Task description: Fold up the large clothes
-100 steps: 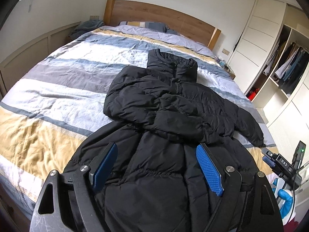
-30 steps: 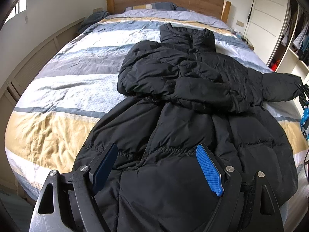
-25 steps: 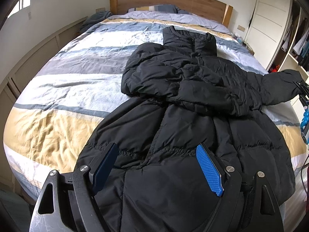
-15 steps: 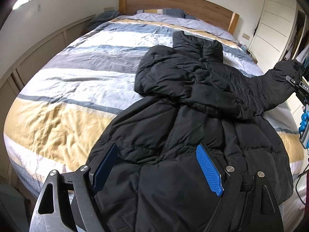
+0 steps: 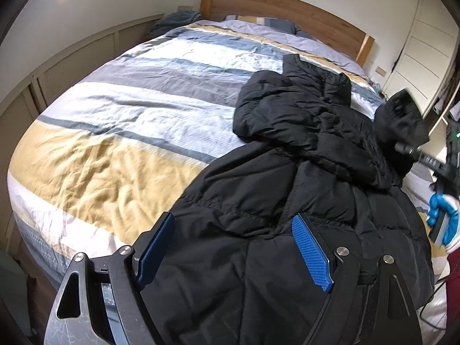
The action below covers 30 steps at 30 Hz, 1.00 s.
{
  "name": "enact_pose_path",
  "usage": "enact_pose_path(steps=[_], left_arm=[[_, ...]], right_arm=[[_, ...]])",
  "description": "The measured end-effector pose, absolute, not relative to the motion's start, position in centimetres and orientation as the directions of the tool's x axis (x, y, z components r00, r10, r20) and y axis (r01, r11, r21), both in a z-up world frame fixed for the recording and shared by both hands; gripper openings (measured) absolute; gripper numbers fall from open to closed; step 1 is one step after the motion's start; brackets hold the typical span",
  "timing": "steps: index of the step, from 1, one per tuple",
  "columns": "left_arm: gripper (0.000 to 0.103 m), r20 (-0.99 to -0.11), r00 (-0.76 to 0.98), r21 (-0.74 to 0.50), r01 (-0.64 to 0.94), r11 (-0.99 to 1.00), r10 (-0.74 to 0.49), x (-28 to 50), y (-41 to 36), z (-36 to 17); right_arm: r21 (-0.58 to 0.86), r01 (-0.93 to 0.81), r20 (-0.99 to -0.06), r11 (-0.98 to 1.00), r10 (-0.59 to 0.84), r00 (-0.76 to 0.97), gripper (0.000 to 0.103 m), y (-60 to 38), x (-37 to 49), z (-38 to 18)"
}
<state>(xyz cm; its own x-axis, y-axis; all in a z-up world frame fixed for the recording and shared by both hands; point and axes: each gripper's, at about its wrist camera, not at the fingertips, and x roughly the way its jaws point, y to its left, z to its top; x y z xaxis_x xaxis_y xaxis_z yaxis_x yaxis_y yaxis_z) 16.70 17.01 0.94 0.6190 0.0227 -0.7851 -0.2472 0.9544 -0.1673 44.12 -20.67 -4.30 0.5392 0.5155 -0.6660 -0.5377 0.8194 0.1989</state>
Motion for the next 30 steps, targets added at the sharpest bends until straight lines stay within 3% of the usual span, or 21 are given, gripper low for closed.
enact_pose_path(steps=[8, 13, 15, 24, 30], left_arm=[[0.083, -0.777, 0.628, -0.142, -0.26, 0.955, 0.055, 15.9, 17.8, 1.5], [0.083, -0.766, 0.638, -0.126, -0.256, 0.959, 0.07, 15.8, 17.2, 2.7], [0.083, -0.76, 0.646, -0.117, -0.243, 0.963, 0.071, 15.8, 16.5, 3.5], [0.083, -0.763, 0.646, -0.074, -0.124, 0.989, 0.024, 18.7, 10.9, 6.4], [0.083, -0.762, 0.642, -0.1, 0.013, 0.995, -0.085, 24.0, 5.5, 8.4]], right_arm=[[0.109, -0.55, -0.756, 0.828, 0.428, 0.495, 0.017, -17.1, 43.4, -7.8], [0.143, -0.581, -0.757, 0.801, 0.467, 0.457, 0.056, -15.8, 42.0, -7.3], [0.119, -0.604, -0.753, 0.788, 0.468, 0.462, 0.06, -15.1, 40.9, -6.7], [0.179, -0.689, -0.665, 0.702, 0.602, 0.441, 0.061, -16.1, 36.1, -3.1], [0.194, -0.564, -0.616, 0.802, 0.548, 0.567, 0.061, -22.5, 38.1, -0.7]])
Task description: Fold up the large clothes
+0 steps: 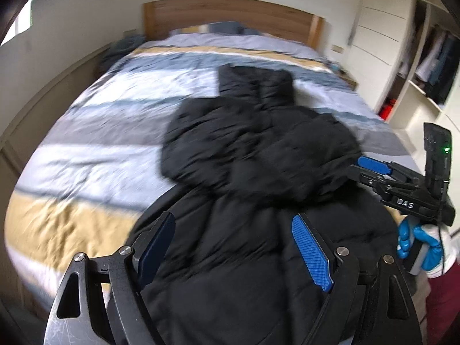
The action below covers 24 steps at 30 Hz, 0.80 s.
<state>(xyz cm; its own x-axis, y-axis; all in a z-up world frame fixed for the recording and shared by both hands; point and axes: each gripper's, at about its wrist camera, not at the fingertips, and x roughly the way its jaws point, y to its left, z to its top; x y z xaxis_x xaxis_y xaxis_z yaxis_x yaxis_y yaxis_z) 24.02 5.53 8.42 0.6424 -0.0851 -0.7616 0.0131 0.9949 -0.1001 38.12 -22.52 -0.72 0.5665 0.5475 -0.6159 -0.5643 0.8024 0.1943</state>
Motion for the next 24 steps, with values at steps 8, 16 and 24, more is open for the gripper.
enact_pose_path(steps=[8, 16, 24], left_arm=[[0.083, -0.74, 0.647, -0.119, 0.144, 0.982, -0.185, 35.0, -2.1, 8.0], [0.083, -0.762, 0.627, -0.111, 0.115, 0.987, -0.159, 44.2, -4.3, 1.8], [0.087, -0.797, 0.589, -0.086, 0.103, 0.991, -0.131, 46.6, -3.2, -5.5]], right_arm=[[0.199, -0.359, -0.615, 0.912, 0.401, 0.679, 0.061, -28.8, 44.7, -0.7], [0.219, -0.262, -0.651, 0.94, 0.341, 0.678, 0.061, -30.4, 50.7, -4.4], [0.228, -0.24, -0.717, 0.944, 0.329, 0.614, 0.061, -29.7, 52.9, -11.0]])
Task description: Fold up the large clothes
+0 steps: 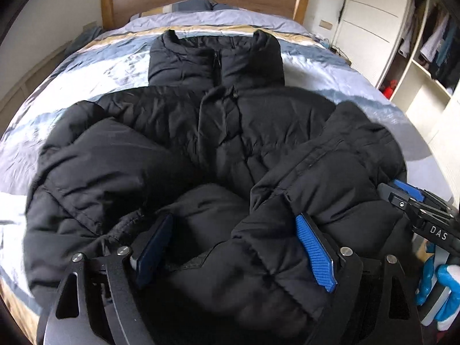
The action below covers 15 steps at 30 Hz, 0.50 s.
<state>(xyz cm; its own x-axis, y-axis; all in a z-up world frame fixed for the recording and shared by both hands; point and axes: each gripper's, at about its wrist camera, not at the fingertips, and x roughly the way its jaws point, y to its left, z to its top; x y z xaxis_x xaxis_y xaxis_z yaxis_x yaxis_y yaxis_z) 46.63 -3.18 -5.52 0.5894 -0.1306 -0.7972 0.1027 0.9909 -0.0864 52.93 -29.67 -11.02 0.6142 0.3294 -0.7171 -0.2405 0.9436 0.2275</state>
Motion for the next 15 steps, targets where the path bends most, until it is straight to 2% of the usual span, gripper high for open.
enact_pose_path(steps=[4, 7, 15], left_arm=[[0.091, -0.785, 0.607, -0.062, 0.128, 0.99, -0.127, 46.6, -3.7, -6.4], [0.091, -0.788, 0.602, -0.058, 0.131, 0.99, -0.126, 46.3, -3.6, -5.7], [0.092, -0.717, 0.688, -0.028, 0.13, 0.991, -0.11, 41.6, -2.9, -2.7]], right_arm=[[0.226, -0.228, -0.73, 0.947, 0.32, 0.604, 0.061, -29.8, 53.1, -12.3], [0.193, -0.228, -0.734, 0.954, 0.295, 0.611, 0.061, -29.5, 52.5, -11.2], [0.185, -0.304, -0.653, 0.935, 0.348, 0.673, 0.061, -28.3, 47.6, -6.6]])
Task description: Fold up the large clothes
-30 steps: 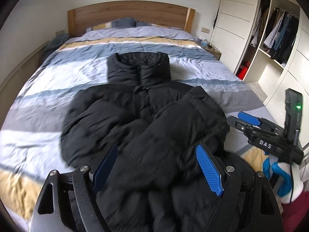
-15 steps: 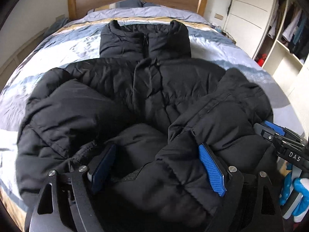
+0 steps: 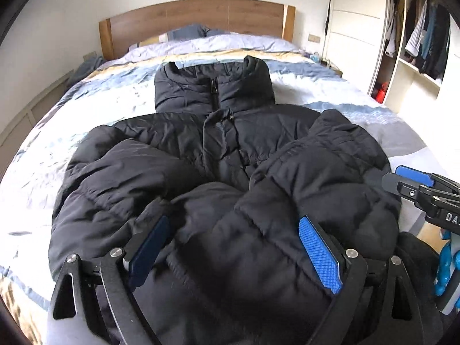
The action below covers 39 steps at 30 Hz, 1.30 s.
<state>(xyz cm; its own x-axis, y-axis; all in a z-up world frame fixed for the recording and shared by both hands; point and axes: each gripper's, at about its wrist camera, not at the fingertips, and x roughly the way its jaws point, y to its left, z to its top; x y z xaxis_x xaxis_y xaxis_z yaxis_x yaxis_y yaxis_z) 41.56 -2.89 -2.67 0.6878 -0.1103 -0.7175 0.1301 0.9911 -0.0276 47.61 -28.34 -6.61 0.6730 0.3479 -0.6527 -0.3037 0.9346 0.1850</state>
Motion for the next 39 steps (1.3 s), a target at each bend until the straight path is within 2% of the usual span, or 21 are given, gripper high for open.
enact_pose_path(steps=[10, 17, 33, 39], left_arm=[[0.102, -0.734, 0.667, -0.06, 0.119, 0.991, -0.124, 41.4, -1.7, -5.2], [0.103, -0.732, 0.668, -0.071, 0.12, 0.99, -0.133, 41.3, -1.6, -6.2], [0.103, -0.755, 0.645, -0.058, 0.108, 0.993, -0.114, 41.7, -1.8, -6.5], [0.103, -0.752, 0.652, -0.013, 0.14, 0.99, -0.102, 40.5, -2.0, -5.3]], right_arm=[[0.181, -0.309, -0.722, 0.934, 0.339, 0.603, 0.061, -26.0, 46.8, -10.8], [0.166, -0.305, -0.729, 0.938, 0.325, 0.602, 0.062, -25.9, 46.7, -12.0], [0.137, -0.27, -0.768, 0.953, 0.274, 0.578, 0.071, -25.0, 46.6, -12.2], [0.125, -0.25, -0.787, 0.96, 0.249, 0.565, 0.071, -24.8, 46.0, -11.1]])
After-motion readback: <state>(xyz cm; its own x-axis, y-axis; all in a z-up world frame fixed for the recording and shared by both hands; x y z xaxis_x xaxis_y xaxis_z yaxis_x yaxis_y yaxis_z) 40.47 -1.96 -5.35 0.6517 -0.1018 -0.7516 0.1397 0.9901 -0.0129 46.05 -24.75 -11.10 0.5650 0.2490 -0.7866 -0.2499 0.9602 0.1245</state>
